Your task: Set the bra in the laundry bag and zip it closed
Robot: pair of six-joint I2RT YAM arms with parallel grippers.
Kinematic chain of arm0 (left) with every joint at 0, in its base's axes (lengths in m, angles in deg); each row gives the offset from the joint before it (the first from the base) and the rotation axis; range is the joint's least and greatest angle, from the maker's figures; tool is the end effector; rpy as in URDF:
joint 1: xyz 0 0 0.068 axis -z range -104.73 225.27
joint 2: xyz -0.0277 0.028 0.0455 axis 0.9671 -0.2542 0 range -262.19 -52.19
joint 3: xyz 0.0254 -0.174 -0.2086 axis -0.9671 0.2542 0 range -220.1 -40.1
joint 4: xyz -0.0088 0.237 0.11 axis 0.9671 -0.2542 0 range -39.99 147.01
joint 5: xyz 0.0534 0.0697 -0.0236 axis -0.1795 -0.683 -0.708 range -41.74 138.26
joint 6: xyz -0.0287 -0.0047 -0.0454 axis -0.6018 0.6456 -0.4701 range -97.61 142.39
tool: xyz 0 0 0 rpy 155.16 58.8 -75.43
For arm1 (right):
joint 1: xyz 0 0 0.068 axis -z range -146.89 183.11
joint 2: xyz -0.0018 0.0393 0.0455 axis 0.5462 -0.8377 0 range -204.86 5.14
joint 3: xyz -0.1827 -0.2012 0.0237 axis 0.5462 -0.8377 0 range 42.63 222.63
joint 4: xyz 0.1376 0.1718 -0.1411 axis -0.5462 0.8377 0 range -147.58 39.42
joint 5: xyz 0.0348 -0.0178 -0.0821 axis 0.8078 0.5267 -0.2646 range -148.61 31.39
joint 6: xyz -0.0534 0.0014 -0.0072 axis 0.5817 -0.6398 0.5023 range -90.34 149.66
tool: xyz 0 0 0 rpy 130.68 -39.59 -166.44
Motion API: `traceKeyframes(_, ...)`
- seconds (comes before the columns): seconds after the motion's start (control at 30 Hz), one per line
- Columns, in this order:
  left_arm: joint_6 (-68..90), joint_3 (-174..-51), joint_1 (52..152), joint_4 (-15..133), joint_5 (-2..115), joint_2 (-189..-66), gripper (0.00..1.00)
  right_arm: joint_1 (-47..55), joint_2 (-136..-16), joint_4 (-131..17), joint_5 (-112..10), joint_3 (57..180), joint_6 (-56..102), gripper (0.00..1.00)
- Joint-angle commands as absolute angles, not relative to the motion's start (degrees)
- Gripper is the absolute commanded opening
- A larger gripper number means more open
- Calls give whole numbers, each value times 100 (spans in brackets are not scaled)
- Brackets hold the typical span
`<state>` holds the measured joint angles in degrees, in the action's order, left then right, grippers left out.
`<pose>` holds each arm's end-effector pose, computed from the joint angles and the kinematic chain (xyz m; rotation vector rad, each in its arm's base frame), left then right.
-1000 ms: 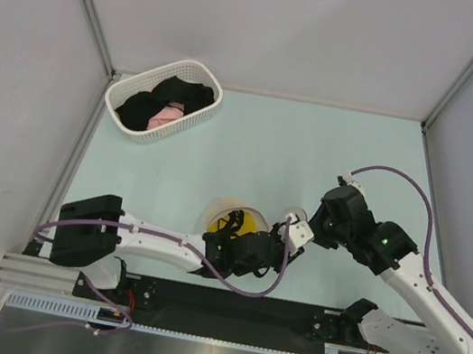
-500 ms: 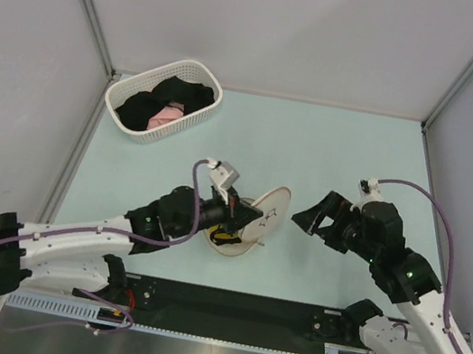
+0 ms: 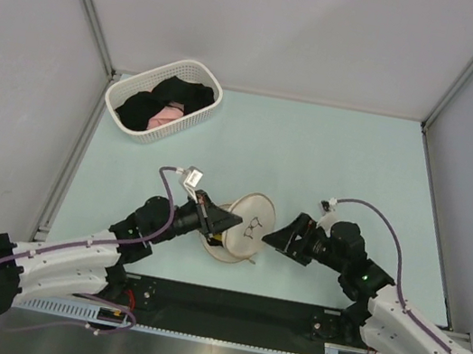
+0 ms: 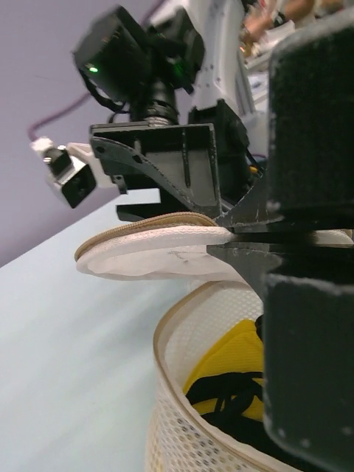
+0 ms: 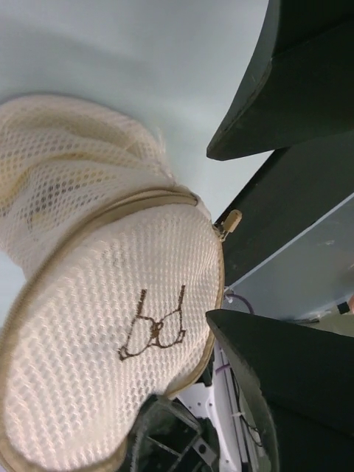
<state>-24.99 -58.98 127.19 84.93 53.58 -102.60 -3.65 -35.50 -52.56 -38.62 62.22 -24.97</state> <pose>0.1215 -0.1604 0.2331 0.1521 1.8234 -1.3628 0.1261 0.1093 0.2062 0.1058 2.2755 1.2901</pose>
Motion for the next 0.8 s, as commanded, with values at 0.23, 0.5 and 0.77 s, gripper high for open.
traceKeyframes(0.23, -4089, -5118, 11887, 10016, 5863, -10044, 0, -1031, -4047, -8365, -4305, 5116, -3441, 82)
traceKeyframes(0.5, -4353, -4916, 11790, 10491, 6179, -10343, 0, -1145, -4986, -9474, -4358, 5089, -3441, 71)
traceKeyframes(0.77, -4520, -4723, 11693, 10650, 6276, -10387, 0, -1198, -5770, -10467, -4305, 5089, -3441, 50)
